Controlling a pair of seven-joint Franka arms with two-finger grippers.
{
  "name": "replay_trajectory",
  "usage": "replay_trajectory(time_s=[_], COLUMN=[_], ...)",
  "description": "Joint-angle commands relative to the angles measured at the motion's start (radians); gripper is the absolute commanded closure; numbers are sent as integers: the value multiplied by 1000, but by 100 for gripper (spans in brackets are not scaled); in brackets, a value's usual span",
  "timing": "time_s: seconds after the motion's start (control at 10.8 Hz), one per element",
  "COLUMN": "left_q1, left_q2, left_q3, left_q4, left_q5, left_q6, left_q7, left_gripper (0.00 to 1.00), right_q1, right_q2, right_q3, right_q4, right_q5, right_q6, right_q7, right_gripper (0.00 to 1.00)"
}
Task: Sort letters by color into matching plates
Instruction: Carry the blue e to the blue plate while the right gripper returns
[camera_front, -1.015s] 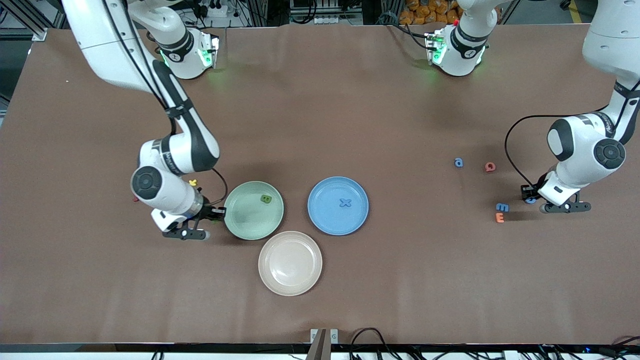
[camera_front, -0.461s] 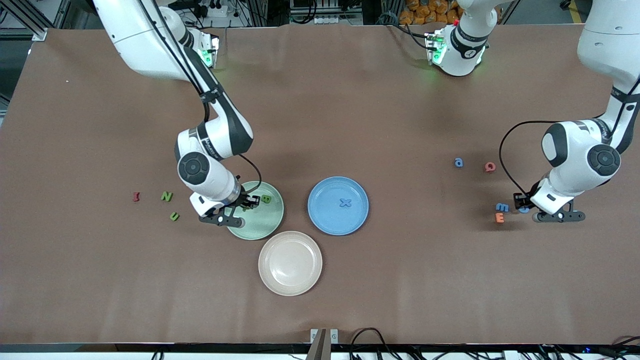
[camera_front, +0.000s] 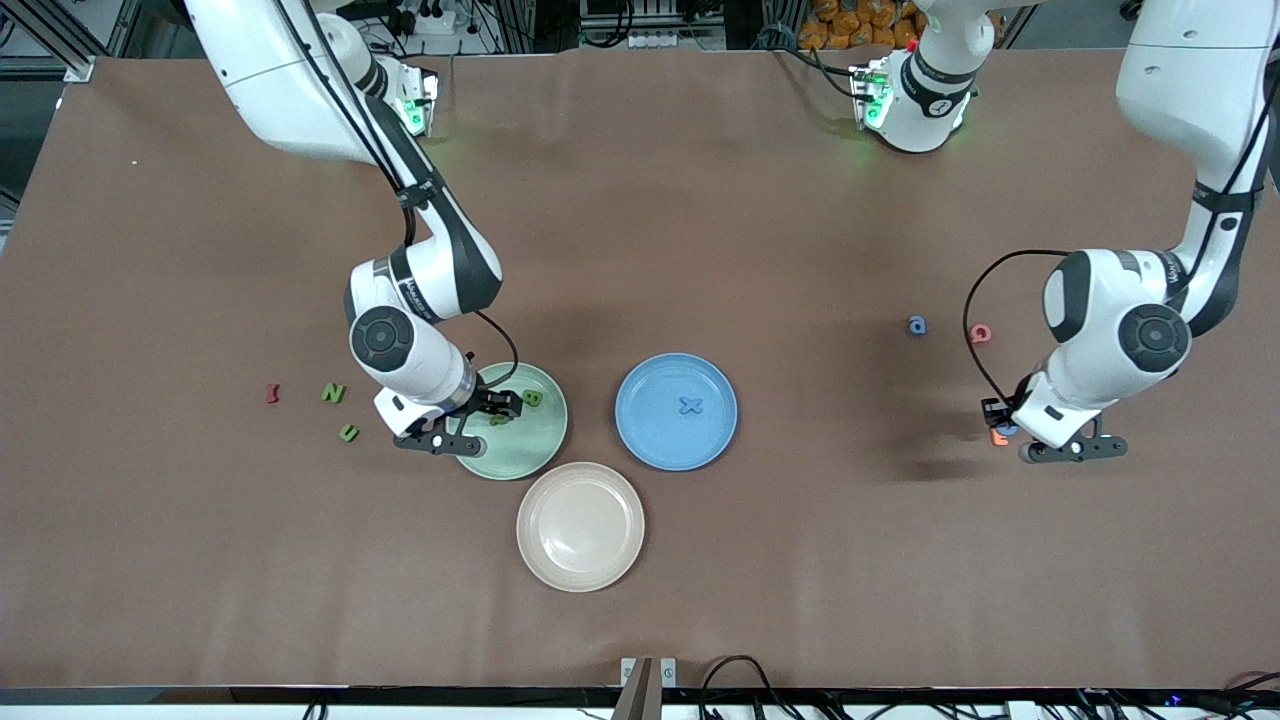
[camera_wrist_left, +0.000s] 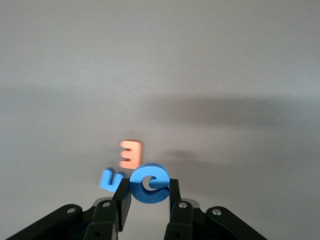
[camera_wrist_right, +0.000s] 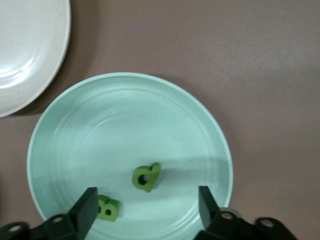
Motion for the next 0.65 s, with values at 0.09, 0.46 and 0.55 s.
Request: replay_trajectory(time_s=[0.09, 0.46, 0.55], left_q1=[-85, -83, -92], left_q2=[-15, -15, -9], left_q3=[-31, -169, -189], left_q4=[32, 105, 119], left_q5=[-10, -10, -10], left_q6=[-74, -179, -201], left_q7=[-184, -368, -413], left_gripper=[100, 100, 100], right_q1=[-35, -108, -128], right_q2=[-17, -17, -17], right_q3=[-31, -38, -38], right_q4=[6, 12, 12], right_q5=[0, 0, 0], right_q6=[-37, -36, -36], right_q7=[-107, -222, -254], right_gripper=[0, 0, 0])
